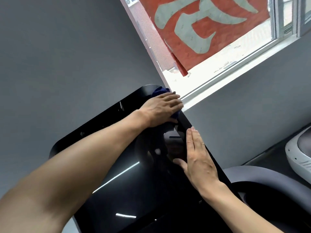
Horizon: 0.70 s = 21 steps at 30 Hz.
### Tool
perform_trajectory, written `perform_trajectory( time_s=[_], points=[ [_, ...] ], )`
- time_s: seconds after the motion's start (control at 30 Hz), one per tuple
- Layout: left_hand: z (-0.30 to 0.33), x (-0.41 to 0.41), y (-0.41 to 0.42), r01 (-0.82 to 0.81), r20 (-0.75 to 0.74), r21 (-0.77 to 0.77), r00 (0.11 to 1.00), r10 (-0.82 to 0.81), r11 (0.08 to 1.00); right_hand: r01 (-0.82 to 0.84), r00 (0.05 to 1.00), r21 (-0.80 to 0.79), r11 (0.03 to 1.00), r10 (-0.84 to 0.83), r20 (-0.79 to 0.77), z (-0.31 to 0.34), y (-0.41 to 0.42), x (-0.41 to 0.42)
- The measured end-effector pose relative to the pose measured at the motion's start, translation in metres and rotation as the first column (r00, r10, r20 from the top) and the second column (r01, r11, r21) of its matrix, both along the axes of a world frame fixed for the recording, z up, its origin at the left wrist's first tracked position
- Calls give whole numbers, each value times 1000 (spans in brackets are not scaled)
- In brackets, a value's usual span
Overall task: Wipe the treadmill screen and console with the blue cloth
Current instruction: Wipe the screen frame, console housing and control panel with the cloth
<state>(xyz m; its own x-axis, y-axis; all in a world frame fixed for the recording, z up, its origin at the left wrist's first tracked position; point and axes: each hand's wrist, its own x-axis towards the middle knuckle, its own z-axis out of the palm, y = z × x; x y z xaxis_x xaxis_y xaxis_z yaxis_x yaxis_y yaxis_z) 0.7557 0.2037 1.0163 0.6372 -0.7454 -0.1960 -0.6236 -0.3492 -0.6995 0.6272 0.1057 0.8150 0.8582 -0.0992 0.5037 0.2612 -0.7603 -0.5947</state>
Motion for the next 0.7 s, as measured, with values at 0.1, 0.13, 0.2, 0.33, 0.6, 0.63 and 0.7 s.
perform_trajectory(
  time_s=[0.1, 0.13, 0.2, 0.33, 0.6, 0.63, 0.7],
  points=[
    [18, 11, -5, 44, -104, 53, 994, -38, 998, 17, 1000, -28, 999, -16, 25, -8, -5, -7],
    [27, 16, -7, 37, -125, 61, 992, -29, 997, 14, 999, -36, 999, -12, 39, -11, -8, -9],
    [43, 26, -10, -44, -138, 51, 989, 51, 998, 0, 998, -49, 999, 3, 63, -15, -13, -10],
    [63, 37, -23, -281, -146, 46, 947, 285, 959, -30, 996, -42, 999, 34, 88, -16, -21, -9],
    [19, 2, -38, -144, -102, 151, 982, 160, 978, 87, 990, -7, 996, -85, 112, -25, -10, -19],
    [3, -5, -40, -91, -120, 179, 986, 114, 980, 99, 990, 1, 995, -99, 101, -27, -8, -19],
    [-20, -14, -42, -45, -130, 191, 989, 71, 981, 115, 990, 41, 992, -118, 75, -31, -4, -20]
  ],
)
